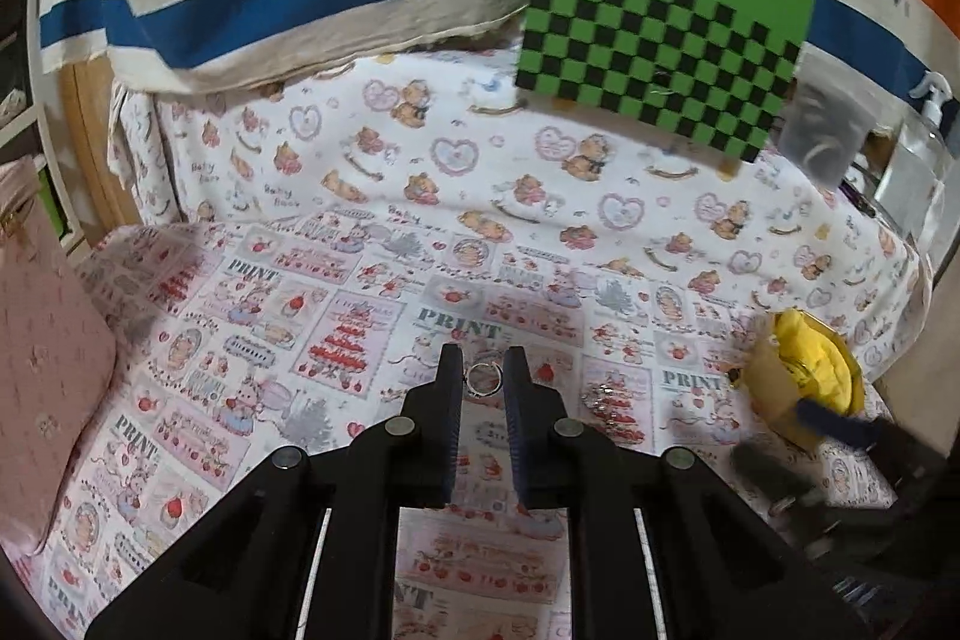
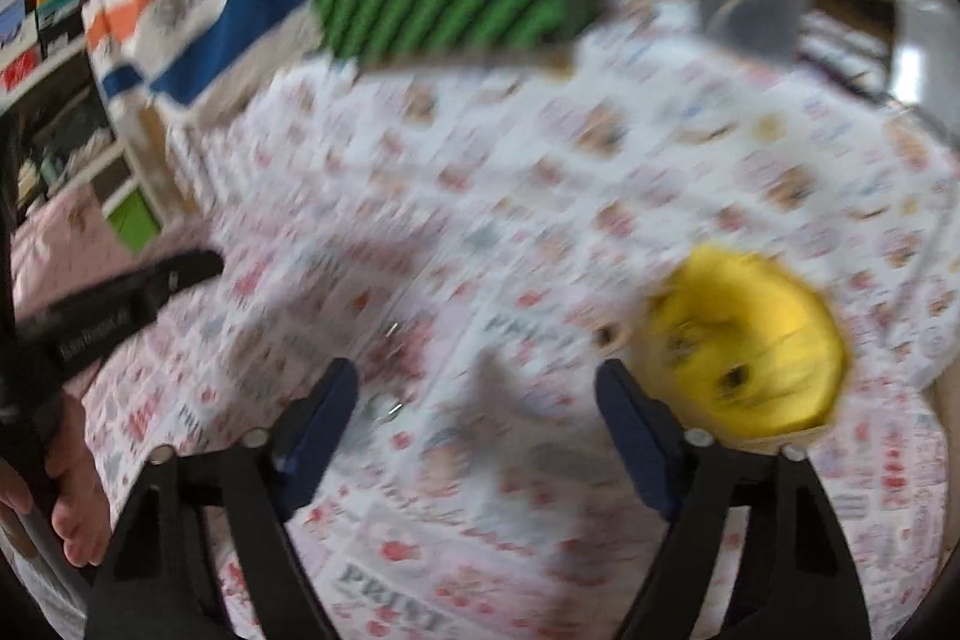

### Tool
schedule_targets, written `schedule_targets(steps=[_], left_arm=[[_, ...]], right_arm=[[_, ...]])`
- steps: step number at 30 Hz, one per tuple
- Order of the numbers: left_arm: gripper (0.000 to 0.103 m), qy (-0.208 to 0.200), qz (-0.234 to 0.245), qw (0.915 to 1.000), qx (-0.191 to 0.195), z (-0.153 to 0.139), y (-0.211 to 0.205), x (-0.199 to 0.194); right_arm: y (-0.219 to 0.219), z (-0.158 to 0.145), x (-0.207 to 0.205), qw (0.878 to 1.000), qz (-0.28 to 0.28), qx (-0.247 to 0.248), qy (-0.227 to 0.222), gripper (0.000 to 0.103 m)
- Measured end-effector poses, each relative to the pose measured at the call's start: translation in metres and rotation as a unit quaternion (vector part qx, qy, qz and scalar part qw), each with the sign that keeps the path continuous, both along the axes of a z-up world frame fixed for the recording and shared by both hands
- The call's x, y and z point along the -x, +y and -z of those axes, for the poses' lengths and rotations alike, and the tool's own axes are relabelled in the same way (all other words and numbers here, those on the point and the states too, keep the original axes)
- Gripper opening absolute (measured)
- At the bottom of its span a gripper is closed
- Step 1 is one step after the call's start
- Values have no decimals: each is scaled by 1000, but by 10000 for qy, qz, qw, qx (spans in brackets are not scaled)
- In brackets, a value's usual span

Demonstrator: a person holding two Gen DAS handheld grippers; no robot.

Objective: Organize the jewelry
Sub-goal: 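Lift the small silver ring off the table with the left tool, then close the right tool on a larger silver ring while the left tool holds its ring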

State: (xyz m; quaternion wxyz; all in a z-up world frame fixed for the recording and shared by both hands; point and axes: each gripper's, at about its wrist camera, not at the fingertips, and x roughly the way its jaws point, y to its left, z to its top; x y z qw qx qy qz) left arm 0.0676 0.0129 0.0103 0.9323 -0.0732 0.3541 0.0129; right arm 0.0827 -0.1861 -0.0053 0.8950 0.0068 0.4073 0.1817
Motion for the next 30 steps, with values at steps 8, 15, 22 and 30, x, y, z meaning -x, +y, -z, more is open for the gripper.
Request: schedule_targets(steps=[8,15,22,30], left_arm=[[13,317,-316,9990,0,17,13,-15],[13,364,-382,9986,3,20,15,-16],[13,425,-412,9982,136,20,21,-17],[13,369,-383,9986,54,19,18,-16]], right_arm=[[31,26,-16,9966,-100,-261,769,51],[58,31,-21,9963,-200,390,740,41],[66,39,-26,9941,-231,651,832,36],[71,41,-25,9939,-256,753,769,21]])
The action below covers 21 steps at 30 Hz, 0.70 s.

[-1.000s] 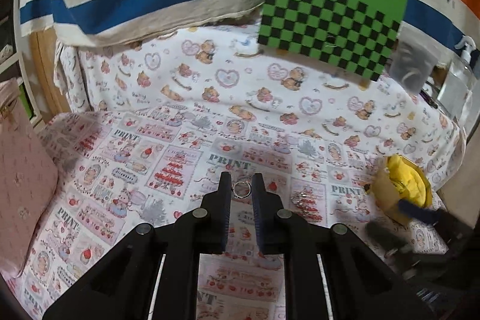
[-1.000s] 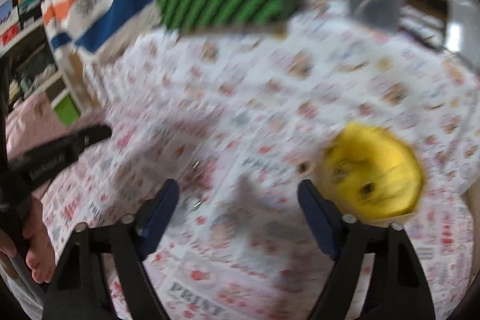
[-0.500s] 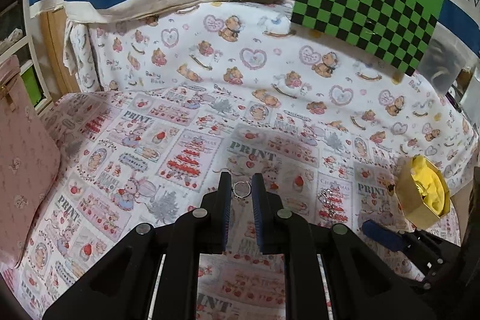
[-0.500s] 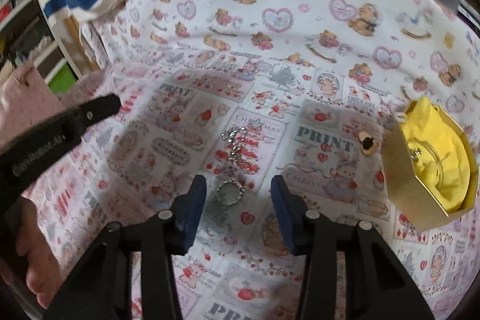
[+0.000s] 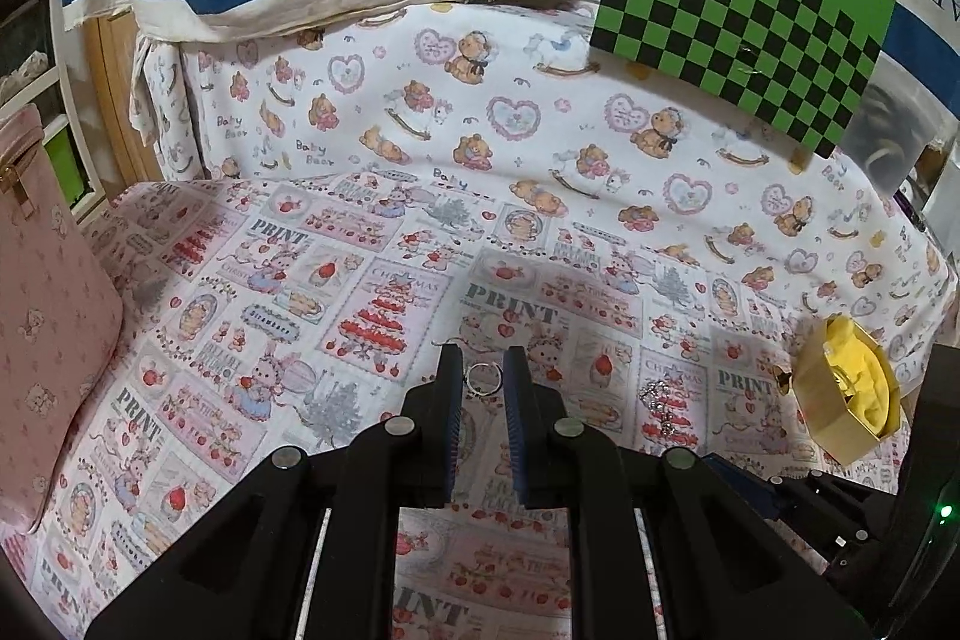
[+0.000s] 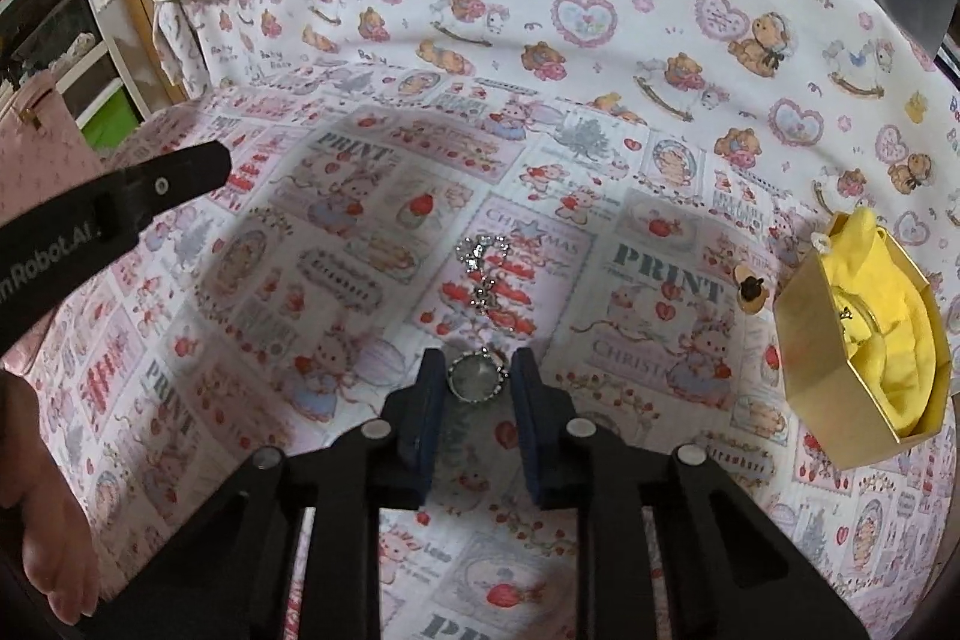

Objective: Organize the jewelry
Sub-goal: 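Close the right tool on a larger silver ring while the left tool holds its ring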

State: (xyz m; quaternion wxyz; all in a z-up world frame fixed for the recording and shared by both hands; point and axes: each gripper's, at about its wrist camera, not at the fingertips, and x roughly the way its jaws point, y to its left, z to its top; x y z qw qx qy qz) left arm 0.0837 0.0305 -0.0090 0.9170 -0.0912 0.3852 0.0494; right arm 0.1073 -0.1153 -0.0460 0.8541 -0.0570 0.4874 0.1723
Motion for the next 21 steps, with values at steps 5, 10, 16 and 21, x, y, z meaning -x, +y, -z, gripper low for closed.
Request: schedule_targets(steps=[5,10,16,21], left_arm=[[13,-109,157,9998,-102,-1,-9,2],[13,-267,250,9990,-270,-5,-17,5],[13,-645,382,9969,-254,-14,-26,14],[13,-1074,345,9932,-293,-22,-32,23]], right_arm=[[-17,-5,7,9992,69,-388,-78,21],[-41,-22,21,9973,202,-608,-347,21],[-74,-51,40,9925,335,-814,-851,21],[-102,-73,54,9827,449,-1250,-1292,21]])
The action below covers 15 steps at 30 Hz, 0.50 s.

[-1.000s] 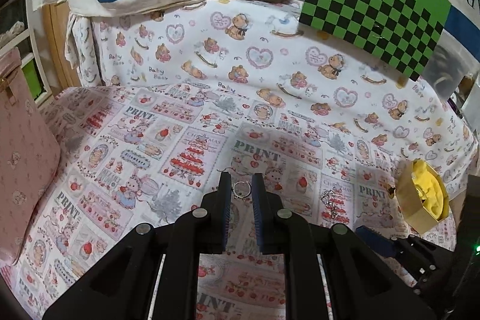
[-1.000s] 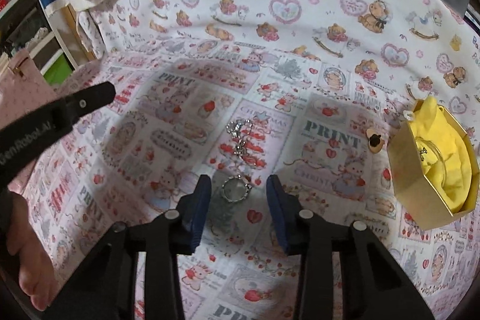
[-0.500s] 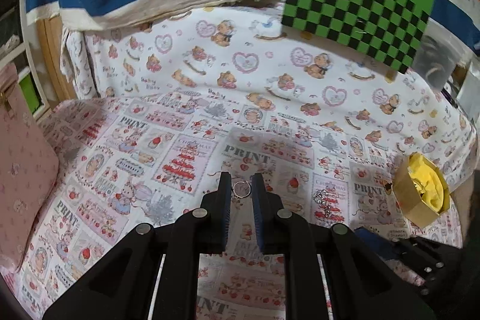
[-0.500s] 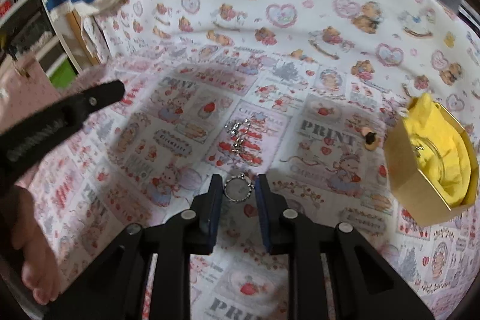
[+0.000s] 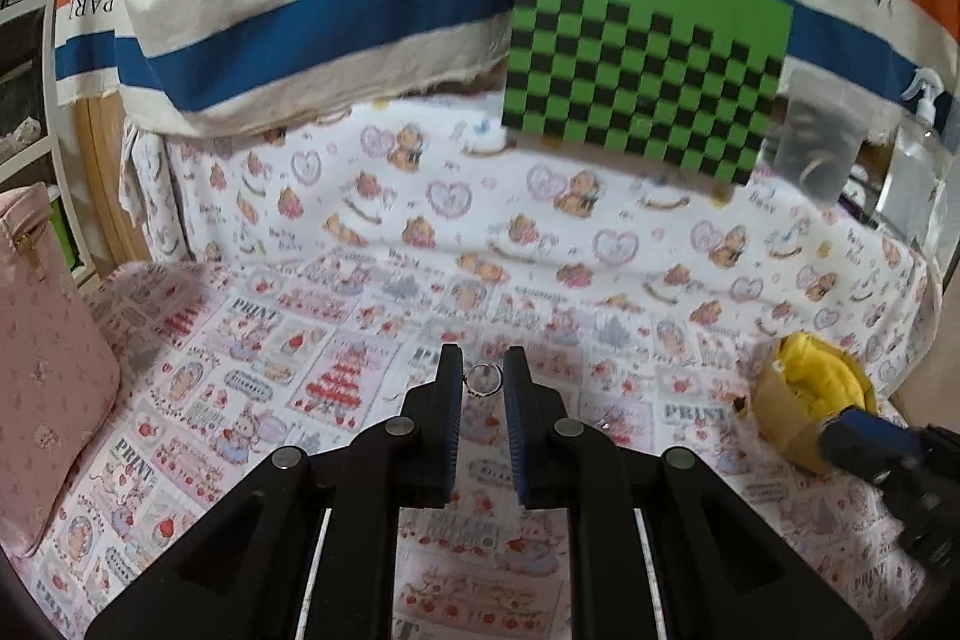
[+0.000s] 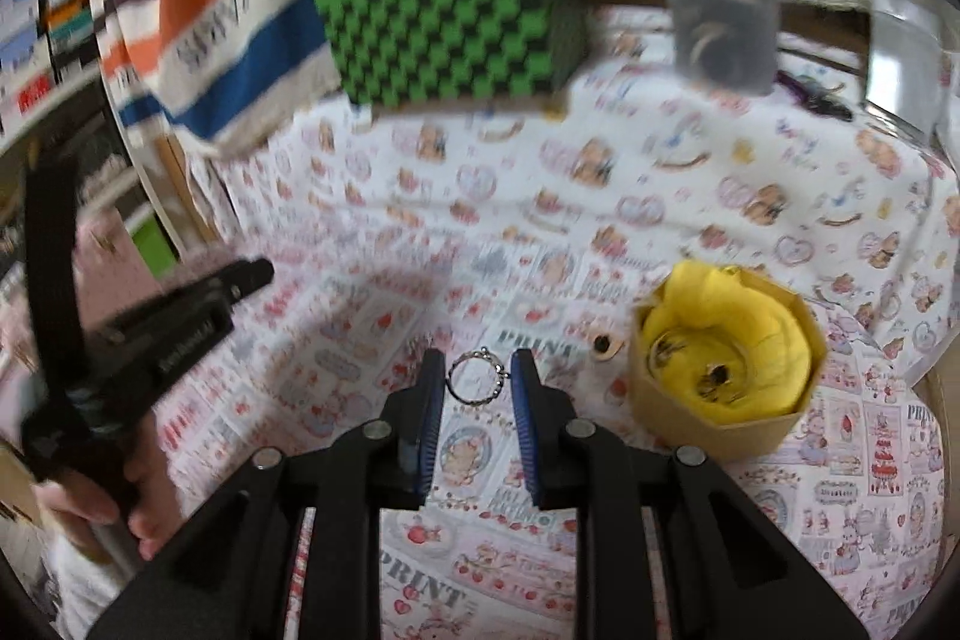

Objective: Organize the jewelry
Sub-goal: 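Close the right tool on a larger silver ring while the left tool holds its ring, then carry both rings into the gold box and open both tools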

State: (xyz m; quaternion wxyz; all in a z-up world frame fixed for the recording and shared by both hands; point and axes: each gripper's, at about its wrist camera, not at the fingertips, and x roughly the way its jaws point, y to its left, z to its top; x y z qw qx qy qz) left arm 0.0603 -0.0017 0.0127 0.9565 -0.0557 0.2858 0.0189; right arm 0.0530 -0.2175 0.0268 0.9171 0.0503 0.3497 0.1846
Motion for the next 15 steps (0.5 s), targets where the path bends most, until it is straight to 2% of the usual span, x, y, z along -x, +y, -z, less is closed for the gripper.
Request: schedule_targets(steps=[4,6,11,15], left_arm=[[13,-203,159,9996,73,-4,-4,5],[13,-262,25,9997,-20,-4,-7,7],[13,-84,-45,9999,103,4,-2,0],[13,-115,-242,9994,-237,8,-7,-2]], right_arm=[[-22,-13,7,9990,137,-278,-327,21],[-35,-17,9,9978,191,-382,-499,21],[-70,-14,1,9928,261,-1083,-434,21],[-96,-4,-11,9891,656,-1251,-419,21]])
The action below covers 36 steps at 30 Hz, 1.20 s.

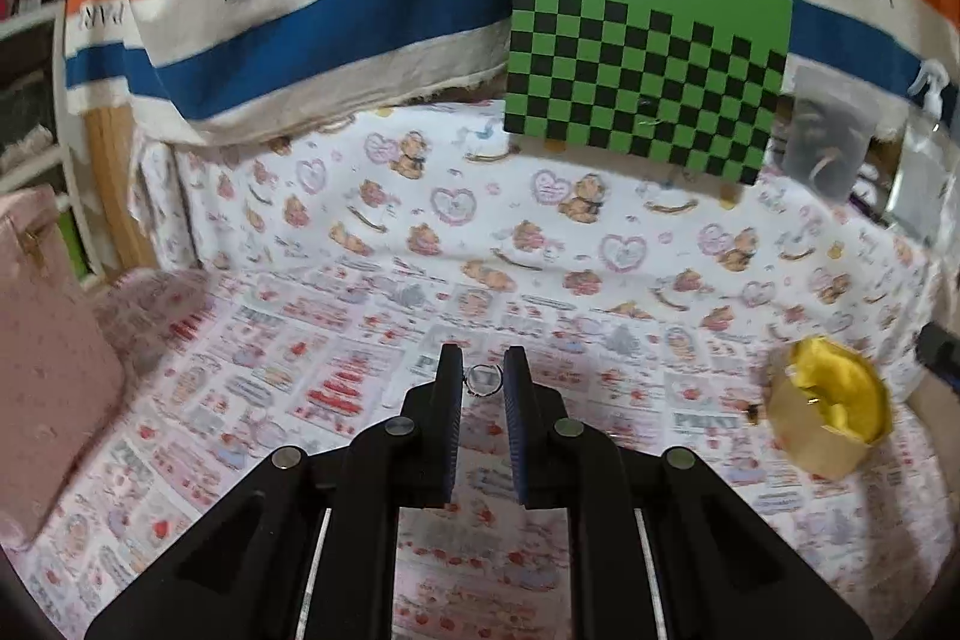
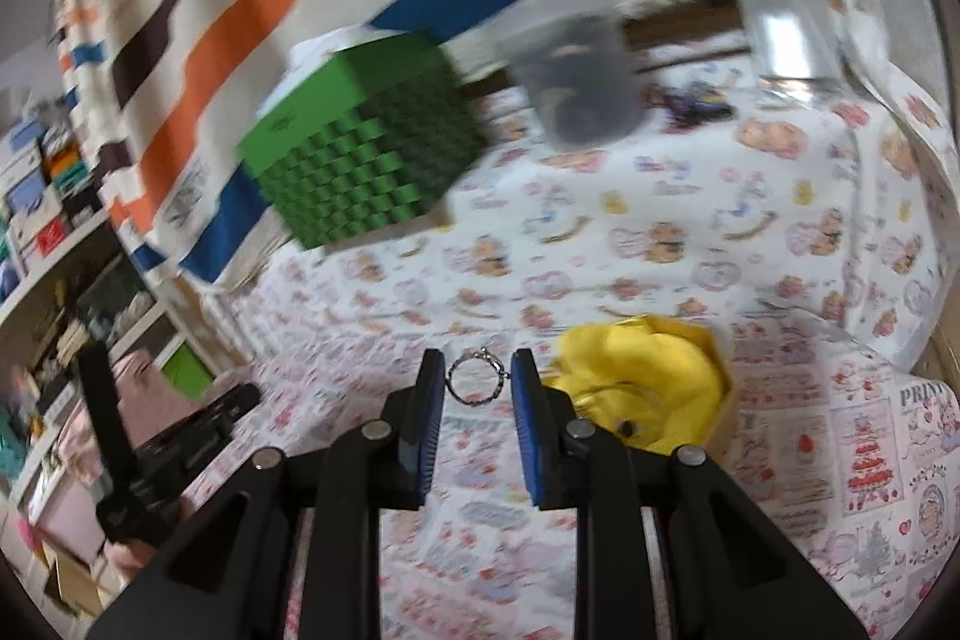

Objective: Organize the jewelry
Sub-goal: 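Carry both rings into the gold box and open both tools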

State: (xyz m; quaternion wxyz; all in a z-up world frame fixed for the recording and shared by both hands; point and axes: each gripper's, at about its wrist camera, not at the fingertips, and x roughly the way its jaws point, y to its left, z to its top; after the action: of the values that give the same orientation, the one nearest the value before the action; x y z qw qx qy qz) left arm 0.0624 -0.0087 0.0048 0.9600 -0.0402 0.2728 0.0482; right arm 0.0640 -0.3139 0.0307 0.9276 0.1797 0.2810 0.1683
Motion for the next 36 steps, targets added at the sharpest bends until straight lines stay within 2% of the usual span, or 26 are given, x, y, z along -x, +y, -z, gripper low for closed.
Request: schedule_targets(steps=[7,12,14,15,16,19,22,26,31,36], left_arm=[[13,-66,8,9999,120,-2,2,3],[13,-41,14,9999,127,-3,0,3],[13,-31,-7,9999,132,-3,1,3],[13,-30,4,9999,139,-3,2,3],[13,-42,12,9999,140,-3,2,3],[13,-104,78,9999,100,-5,0,5],[13,-203,296,9993,131,-10,-5,10],[13,-206,690,9963,469,-17,-13,18],[13,63,1261,9880,885,-26,-38,12],[13,278,1764,9787,1016,-38,-81,-9]], right_arm=[[-32,28,-22,9984,384,7,407,21],[-38,34,-26,9978,496,82,440,22],[-38,34,-26,9976,532,138,432,26],[-39,34,-26,9975,539,120,433,37],[-41,33,-25,9973,604,103,396,42],[-44,29,-23,9974,632,105,344,42],[-48,26,-20,9964,766,129,335,42],[-49,24,-18,9925,1055,511,340,47],[-58,28,-20,9936,992,255,477,53],[-69,31,-21,9926,1080,29,561,57]])
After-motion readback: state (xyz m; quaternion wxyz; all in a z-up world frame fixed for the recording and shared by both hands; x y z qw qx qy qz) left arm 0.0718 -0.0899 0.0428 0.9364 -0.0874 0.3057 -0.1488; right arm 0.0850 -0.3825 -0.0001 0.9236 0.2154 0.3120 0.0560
